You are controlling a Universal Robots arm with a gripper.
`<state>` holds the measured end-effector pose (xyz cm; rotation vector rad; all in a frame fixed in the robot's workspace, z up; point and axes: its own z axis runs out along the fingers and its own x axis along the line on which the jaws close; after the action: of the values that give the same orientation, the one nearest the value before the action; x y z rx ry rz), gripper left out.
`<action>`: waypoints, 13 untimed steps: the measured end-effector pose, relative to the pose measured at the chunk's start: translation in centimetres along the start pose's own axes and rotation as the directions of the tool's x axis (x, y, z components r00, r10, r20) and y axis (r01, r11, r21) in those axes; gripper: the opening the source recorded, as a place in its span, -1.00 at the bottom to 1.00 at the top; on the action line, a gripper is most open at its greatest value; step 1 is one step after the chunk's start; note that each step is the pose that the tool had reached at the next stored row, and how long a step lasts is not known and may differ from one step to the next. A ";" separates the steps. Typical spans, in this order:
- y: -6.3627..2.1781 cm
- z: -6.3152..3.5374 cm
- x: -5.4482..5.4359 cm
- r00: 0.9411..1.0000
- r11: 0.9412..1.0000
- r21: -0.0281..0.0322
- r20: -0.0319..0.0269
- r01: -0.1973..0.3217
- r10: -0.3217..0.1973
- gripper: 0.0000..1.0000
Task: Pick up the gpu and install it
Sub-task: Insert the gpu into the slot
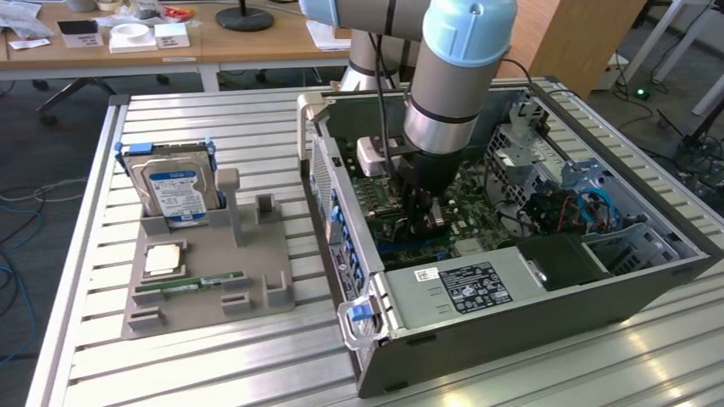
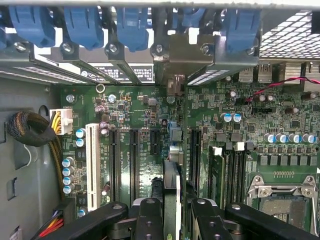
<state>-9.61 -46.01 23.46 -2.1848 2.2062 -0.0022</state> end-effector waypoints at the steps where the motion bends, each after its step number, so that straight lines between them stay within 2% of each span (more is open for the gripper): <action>1: 0.00 0.00 0.0 1.000 1.000 0.000 0.000 0.000 0.000 -0.47; 13: 0.04 0.05 0.0 1.000 1.000 0.000 0.000 0.000 0.000 -0.47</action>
<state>-9.65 -46.03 23.41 -2.1851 2.2062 -0.0023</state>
